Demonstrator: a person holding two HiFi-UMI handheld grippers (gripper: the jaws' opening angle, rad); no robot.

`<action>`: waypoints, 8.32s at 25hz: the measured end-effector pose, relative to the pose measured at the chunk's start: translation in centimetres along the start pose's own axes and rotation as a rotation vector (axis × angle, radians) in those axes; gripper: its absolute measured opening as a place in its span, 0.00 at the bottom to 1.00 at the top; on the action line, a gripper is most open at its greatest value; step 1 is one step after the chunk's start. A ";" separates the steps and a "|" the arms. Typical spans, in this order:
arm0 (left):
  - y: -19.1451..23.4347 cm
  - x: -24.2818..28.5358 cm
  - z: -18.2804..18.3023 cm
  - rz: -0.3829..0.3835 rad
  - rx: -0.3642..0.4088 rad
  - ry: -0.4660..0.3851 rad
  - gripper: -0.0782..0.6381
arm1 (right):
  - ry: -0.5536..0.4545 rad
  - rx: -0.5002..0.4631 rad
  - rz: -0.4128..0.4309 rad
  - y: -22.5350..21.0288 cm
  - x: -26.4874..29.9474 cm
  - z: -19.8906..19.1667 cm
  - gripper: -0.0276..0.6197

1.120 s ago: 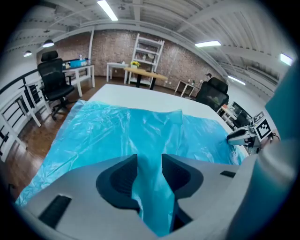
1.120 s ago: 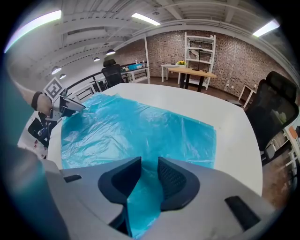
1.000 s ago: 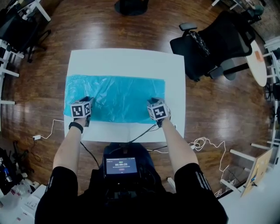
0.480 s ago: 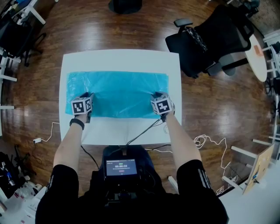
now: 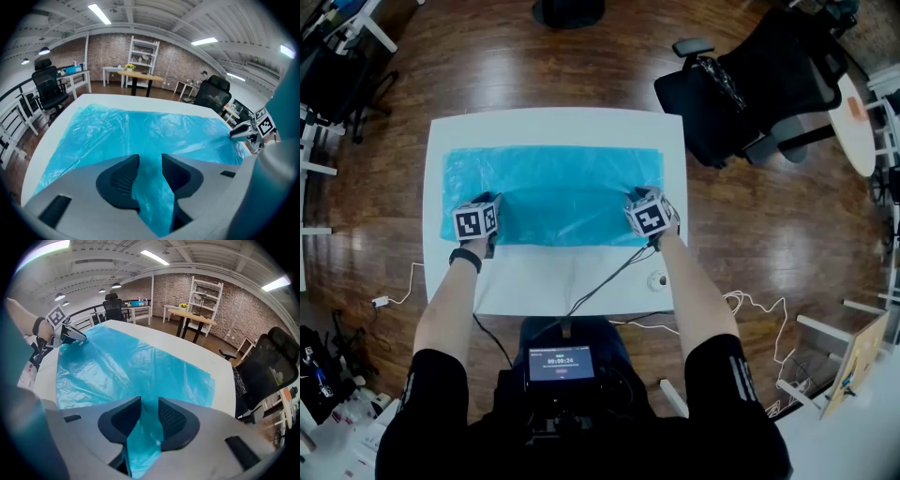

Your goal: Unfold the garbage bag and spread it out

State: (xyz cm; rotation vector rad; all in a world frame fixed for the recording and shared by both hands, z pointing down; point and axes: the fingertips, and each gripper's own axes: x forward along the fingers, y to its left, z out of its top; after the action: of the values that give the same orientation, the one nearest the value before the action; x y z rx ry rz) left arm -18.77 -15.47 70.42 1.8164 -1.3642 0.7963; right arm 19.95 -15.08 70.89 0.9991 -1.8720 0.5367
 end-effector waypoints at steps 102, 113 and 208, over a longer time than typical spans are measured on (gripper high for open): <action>1.7 -6.4 16.7 -0.112 0.362 -0.348 0.12 | -0.400 0.027 0.015 -7.0 -6.0 13.5 0.09; -0.1 -13.3 13.2 -0.202 0.288 -0.405 0.12 | -0.567 0.104 0.050 -3.2 -14.0 11.7 0.09; -3.6 -13.6 -4.7 -0.254 0.316 -0.072 0.40 | -0.408 0.216 0.143 13.0 -18.5 -3.8 0.38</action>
State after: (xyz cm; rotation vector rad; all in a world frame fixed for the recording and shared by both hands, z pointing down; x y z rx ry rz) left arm -18.91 -3.81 61.31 2.2292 -1.0647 0.8519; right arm 15.91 2.81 57.11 1.1900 -2.2961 0.6688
